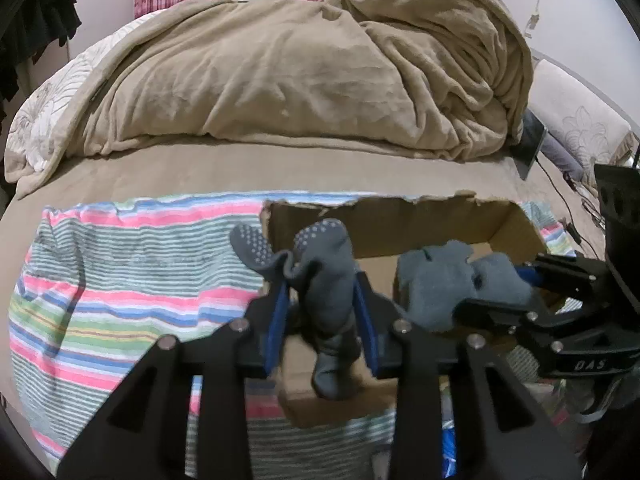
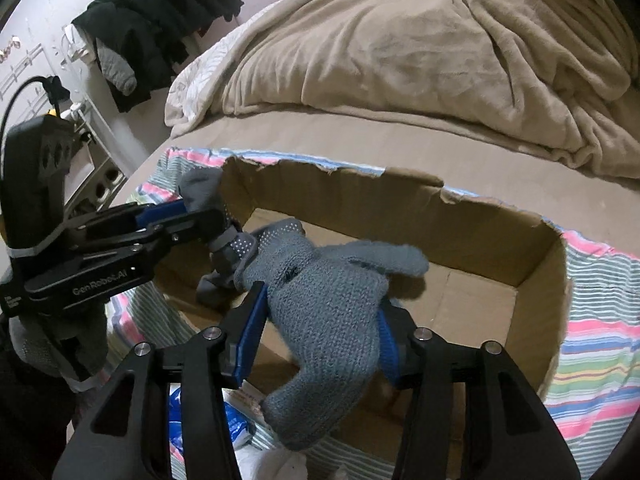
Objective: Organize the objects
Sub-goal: 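Carry both gray gloves over the cardboard box with both tools, then open both tools to drop the gloves into the box, then grasp the plastic food bag with left tool while right tool grasps white socks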
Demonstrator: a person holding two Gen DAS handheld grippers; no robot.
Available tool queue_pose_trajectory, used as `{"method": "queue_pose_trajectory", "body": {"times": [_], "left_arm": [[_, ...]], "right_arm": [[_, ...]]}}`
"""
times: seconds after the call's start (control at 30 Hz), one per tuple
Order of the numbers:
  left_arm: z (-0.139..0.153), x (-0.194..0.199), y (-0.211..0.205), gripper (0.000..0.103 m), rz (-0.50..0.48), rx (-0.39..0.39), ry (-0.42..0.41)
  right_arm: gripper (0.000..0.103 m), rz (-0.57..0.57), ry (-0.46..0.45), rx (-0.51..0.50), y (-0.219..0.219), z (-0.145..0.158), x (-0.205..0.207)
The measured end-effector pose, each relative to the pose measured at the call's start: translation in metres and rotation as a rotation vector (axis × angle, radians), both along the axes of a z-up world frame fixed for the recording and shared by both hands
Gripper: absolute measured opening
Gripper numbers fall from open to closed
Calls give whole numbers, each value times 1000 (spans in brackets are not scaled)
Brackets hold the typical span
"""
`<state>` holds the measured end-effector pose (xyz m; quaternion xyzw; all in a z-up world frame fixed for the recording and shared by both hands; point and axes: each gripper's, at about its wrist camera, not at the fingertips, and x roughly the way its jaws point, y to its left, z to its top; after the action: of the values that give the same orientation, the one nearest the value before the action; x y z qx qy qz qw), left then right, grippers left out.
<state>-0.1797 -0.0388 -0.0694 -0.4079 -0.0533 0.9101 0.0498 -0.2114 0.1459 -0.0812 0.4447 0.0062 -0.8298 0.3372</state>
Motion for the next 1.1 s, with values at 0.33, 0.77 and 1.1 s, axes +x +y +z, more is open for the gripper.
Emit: {"method": "queue_pose_trajectory", "body": {"times": [0.33, 0.77, 1.1], "left_arm": [[21, 24, 7, 75, 0, -5, 39], [41, 75, 0, 76, 24, -2, 70], [36, 108, 2, 78, 24, 3, 49]], "right_arm": [[78, -70, 54, 6, 15, 16, 11], [78, -126, 81, -4, 41, 40, 51], [78, -150, 97, 8, 55, 46, 80]]}}
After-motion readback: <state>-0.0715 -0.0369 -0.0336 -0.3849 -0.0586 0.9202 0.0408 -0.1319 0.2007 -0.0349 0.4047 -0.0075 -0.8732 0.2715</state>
